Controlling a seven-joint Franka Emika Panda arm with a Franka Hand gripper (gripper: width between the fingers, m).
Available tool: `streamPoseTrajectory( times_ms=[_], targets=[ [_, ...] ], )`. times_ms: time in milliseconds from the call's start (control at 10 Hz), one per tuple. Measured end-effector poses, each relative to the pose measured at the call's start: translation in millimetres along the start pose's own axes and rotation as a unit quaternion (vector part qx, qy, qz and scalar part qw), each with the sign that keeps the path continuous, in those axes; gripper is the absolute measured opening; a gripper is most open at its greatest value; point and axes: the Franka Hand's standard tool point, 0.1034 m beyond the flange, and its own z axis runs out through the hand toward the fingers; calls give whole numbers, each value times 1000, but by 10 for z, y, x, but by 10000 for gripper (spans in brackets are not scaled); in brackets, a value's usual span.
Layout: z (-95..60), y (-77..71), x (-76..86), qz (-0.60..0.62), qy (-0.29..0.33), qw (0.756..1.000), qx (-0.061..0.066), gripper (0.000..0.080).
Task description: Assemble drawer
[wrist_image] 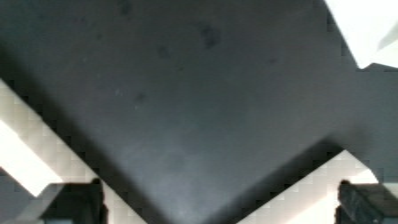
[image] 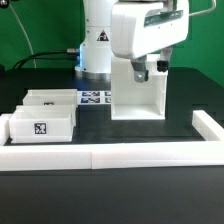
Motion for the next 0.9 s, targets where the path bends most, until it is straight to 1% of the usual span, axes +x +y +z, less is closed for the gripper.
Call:
streamPoseTrajectory(
  times_ms=[200,400,900],
  targets=[
    [-84,-208,-143,53,-6,999,0,650],
    [-200,-382,-265,93,-10,996,-4,649],
    [-184,-385,-274,91,-11,996,-3,649]
  ],
)
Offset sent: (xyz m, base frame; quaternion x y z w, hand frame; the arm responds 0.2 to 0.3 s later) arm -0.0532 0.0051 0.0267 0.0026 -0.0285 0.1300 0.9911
